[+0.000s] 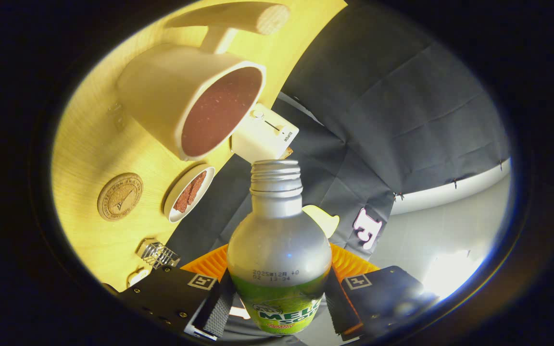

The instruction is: Take the bottle from table, then pour the juice into the cup, finally place the bottle on the coaster

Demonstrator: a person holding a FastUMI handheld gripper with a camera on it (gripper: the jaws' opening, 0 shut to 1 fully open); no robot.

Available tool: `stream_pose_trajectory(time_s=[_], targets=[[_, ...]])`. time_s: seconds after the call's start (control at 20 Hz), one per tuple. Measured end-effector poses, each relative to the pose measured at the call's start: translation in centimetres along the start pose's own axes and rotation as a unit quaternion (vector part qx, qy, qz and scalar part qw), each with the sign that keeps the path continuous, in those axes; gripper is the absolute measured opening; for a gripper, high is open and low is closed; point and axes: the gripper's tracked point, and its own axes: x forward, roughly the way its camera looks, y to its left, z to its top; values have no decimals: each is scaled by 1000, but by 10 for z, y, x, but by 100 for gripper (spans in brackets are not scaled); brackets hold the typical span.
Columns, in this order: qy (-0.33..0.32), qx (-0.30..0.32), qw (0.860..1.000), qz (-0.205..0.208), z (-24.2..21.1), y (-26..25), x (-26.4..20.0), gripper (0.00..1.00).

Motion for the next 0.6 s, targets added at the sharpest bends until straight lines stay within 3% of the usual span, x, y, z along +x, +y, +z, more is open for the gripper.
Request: stream_pose_trajectory(time_s=[0.6], targets=[[21, 152, 988, 21, -9, 8, -3, 81]])
